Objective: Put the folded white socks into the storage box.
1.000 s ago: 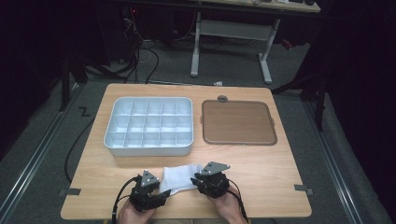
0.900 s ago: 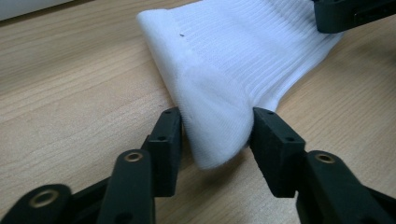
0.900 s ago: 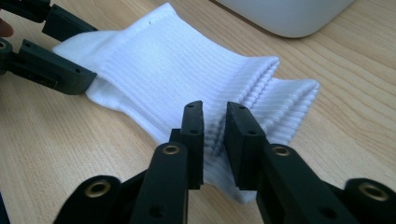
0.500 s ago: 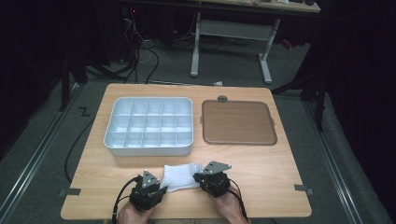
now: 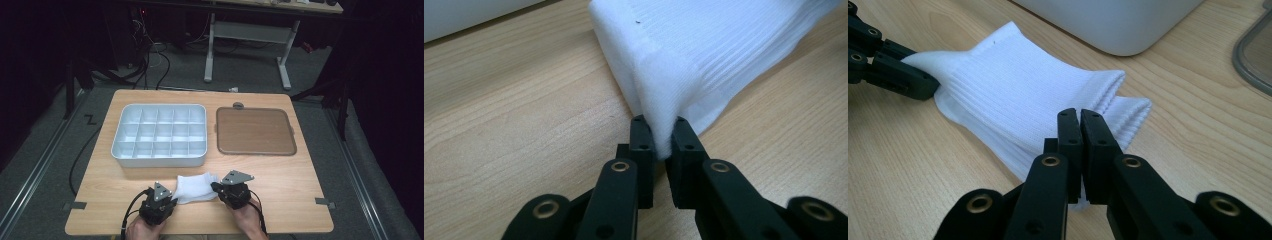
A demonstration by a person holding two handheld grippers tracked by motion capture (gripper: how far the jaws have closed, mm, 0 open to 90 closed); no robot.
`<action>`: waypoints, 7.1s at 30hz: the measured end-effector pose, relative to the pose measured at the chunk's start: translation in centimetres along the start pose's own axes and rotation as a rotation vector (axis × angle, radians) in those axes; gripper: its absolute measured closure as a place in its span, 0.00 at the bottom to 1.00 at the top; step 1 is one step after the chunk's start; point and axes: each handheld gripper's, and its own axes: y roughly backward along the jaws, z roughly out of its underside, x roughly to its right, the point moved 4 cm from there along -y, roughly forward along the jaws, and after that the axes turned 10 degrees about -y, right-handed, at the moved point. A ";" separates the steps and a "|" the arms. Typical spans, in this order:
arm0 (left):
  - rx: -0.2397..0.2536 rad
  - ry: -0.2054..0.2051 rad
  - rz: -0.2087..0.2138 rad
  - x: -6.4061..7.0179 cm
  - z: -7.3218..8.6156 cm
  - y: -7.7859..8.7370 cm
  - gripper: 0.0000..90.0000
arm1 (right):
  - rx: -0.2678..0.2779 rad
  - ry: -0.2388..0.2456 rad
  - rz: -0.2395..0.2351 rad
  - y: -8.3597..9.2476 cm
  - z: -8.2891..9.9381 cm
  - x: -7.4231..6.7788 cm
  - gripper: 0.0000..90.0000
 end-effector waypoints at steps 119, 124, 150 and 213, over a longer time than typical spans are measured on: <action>-0.058 0.250 0.195 -1.0 -5.8 -6.6 0.91 | -0.025 0.026 -0.036 -2.9 0.8 -1.7 0.95; -0.036 0.268 0.218 -0.9 -6.2 -5.7 0.92 | -0.032 0.025 -0.037 -2.9 0.8 -1.7 0.95; -0.002 0.266 0.263 0.3 -6.5 -3.3 0.93 | -0.036 0.034 -0.036 -2.8 -0.4 -1.6 0.96; 0.036 0.229 0.243 -0.1 -7.6 -2.7 0.94 | 0.001 -0.094 -0.029 -1.3 -1.0 0.9 0.77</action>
